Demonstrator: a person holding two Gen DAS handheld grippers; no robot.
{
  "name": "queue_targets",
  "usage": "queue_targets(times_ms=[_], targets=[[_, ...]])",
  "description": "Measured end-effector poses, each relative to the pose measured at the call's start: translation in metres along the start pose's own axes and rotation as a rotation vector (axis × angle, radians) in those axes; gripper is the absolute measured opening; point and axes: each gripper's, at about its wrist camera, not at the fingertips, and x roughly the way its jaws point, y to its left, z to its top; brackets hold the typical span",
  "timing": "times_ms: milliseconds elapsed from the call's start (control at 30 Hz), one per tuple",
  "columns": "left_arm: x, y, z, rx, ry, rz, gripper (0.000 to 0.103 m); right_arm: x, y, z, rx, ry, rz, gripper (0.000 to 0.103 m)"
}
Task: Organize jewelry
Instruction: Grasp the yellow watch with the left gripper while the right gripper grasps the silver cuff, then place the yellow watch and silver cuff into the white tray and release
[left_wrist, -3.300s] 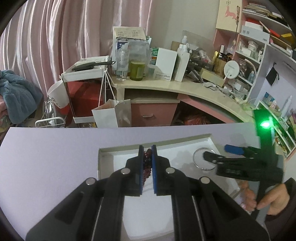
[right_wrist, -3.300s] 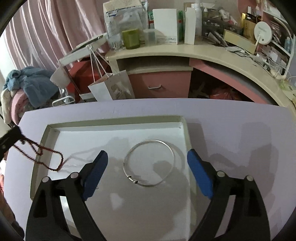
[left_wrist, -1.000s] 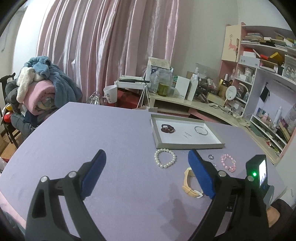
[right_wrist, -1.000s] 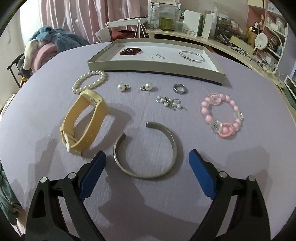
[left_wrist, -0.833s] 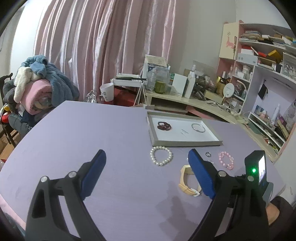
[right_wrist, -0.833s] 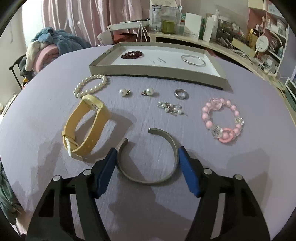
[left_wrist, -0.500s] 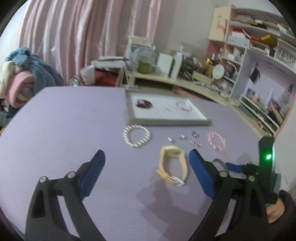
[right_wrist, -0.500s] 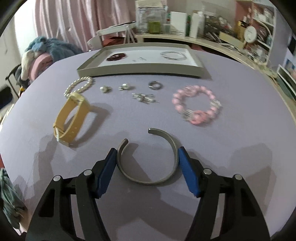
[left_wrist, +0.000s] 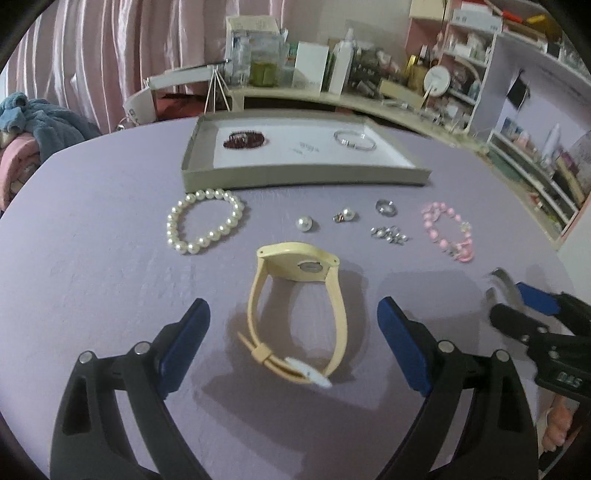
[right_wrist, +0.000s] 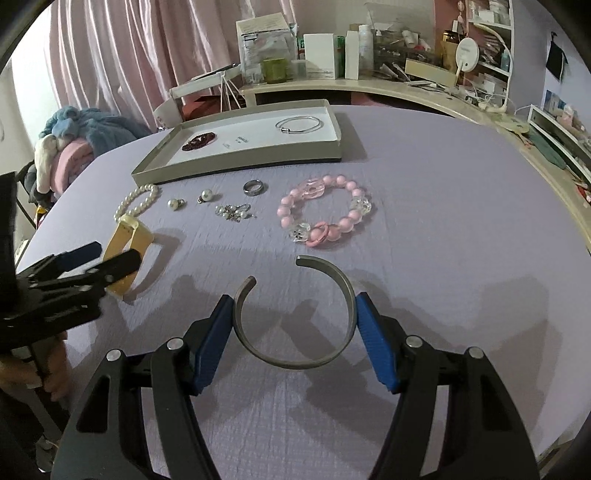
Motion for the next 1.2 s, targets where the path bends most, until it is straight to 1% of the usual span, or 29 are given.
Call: queue_targets(times_ms=[33, 67, 133, 167, 200, 233, 267, 300, 367, 433, 600, 633, 800, 933, 1200], targets=[[0.002, 0.0, 0.001, -0.002, 0.006, 0.002, 0.084, 0.0, -0.001, 0.0, 0.001, 0.0, 0.001, 0.068], [0.003, 0.0, 0.001, -0.004, 0.011, 0.003, 0.08, 0.002, -0.001, 0.001, 0.005, 0.002, 0.002, 0.068], [0.006, -0.001, 0.003, -0.003, 0.022, 0.006, 0.067, 0.003, -0.001, 0.001, 0.007, 0.004, 0.007, 0.068], [0.007, -0.001, 0.003, -0.002, 0.028, 0.004, 0.063, 0.004, 0.0, 0.002, 0.007, 0.005, 0.009, 0.068], [0.007, -0.001, 0.003, -0.002, 0.029, 0.011, 0.058, 0.005, 0.001, 0.003, 0.005, 0.004, 0.01, 0.068], [0.006, 0.0, 0.003, -0.004, 0.025, 0.013, 0.05, 0.006, 0.003, 0.003, 0.005, 0.004, 0.012, 0.068], [0.005, 0.001, 0.003, -0.002, 0.022, 0.004, 0.047, 0.006, 0.003, 0.004, 0.004, 0.002, 0.016, 0.068], [0.005, 0.003, 0.004, -0.002, 0.023, -0.002, 0.041, 0.006, 0.004, 0.005, 0.004, 0.001, 0.019, 0.068], [0.003, 0.007, 0.006, -0.009, 0.027, -0.013, 0.039, 0.005, 0.006, 0.008, 0.002, -0.005, 0.026, 0.068], [-0.003, 0.009, 0.01, -0.009, 0.011, -0.014, 0.038, 0.002, 0.009, 0.012, -0.001, -0.016, 0.033, 0.068], [-0.032, 0.017, 0.028, 0.005, -0.075, 0.005, 0.038, -0.005, 0.015, 0.03, -0.017, -0.061, 0.037, 0.068], [-0.039, 0.021, 0.035, -0.002, -0.098, 0.005, 0.038, -0.006, 0.017, 0.036, -0.021, -0.073, 0.038, 0.068], [-0.058, 0.037, 0.059, -0.033, -0.16, 0.009, 0.038, -0.008, 0.021, 0.056, -0.031, -0.113, 0.042, 0.068], [-0.065, 0.047, 0.071, -0.055, -0.19, 0.01, 0.038, -0.006, 0.024, 0.069, -0.041, -0.132, 0.045, 0.068], [-0.062, 0.052, 0.089, -0.069, -0.21, 0.0, 0.038, 0.002, 0.025, 0.085, -0.05, -0.138, 0.044, 0.068]])
